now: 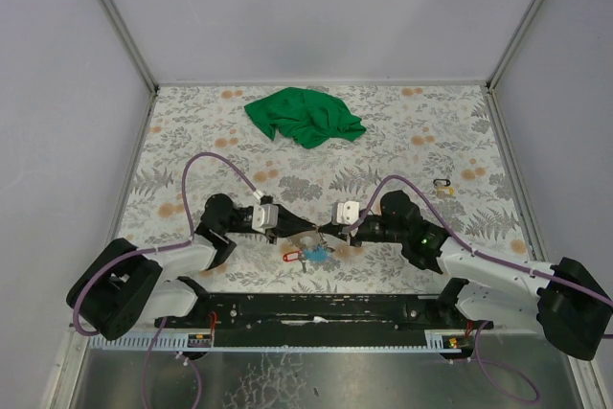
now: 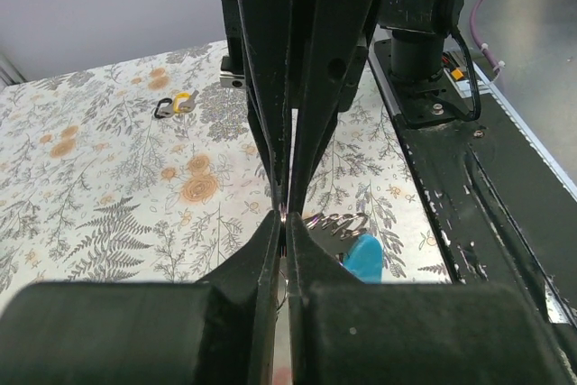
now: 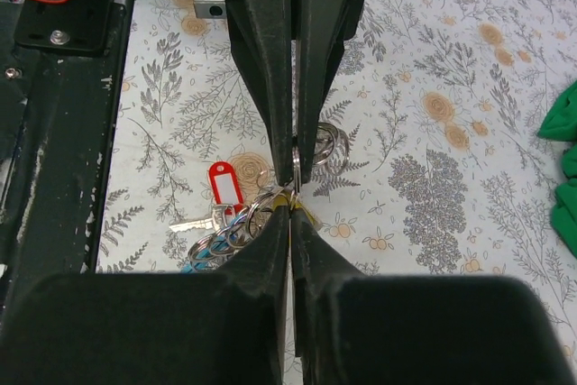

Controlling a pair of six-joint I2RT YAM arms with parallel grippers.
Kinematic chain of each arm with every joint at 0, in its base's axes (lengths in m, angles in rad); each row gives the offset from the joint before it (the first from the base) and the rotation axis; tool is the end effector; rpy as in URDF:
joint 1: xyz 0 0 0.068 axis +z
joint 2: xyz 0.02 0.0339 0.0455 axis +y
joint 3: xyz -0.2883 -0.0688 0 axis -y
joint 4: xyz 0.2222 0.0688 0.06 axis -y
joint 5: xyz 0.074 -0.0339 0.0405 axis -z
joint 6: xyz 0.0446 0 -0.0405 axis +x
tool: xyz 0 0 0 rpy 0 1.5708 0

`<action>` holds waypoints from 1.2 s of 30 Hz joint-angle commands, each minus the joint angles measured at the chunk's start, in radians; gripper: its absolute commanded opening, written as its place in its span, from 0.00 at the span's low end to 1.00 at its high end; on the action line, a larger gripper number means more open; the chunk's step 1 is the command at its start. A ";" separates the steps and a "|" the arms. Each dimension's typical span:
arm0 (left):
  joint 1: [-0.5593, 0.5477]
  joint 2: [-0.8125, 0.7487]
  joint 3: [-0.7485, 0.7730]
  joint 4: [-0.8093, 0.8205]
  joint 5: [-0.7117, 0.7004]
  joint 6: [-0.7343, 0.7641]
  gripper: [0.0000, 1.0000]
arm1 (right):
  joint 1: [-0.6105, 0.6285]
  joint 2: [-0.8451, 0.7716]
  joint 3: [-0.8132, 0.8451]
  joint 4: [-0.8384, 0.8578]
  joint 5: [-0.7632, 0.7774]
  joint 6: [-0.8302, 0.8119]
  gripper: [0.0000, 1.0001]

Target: Put the keys on the keyring

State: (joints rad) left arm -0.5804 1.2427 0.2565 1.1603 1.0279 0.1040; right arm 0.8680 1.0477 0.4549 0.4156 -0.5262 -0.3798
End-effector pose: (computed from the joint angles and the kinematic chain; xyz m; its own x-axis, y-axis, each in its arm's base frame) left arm 0.1424 -0.1390 0.2510 0.2467 -0.0976 -0.9642 0.9681 -0.0204 0.2498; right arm 0.1151 0.1706 0.2690 0.2573 -0.1923 -0.9470 -0.9518 0.1189 -0.2827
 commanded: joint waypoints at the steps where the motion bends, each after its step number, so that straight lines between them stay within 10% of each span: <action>1: 0.005 0.006 0.043 0.015 0.020 0.037 0.00 | -0.006 0.005 0.019 0.098 -0.019 0.045 0.03; 23: -0.085 -0.070 0.103 -0.448 -0.136 0.388 0.00 | -0.007 0.146 0.379 -0.303 0.261 0.509 0.04; 36: 0.057 -0.039 0.089 -0.238 0.059 0.218 0.00 | -0.043 -0.040 0.260 -0.388 0.080 0.193 0.35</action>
State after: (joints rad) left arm -0.5465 1.2018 0.3058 0.8677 0.9726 0.3458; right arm 0.8581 1.0840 0.7502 0.0101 -0.3515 -0.0566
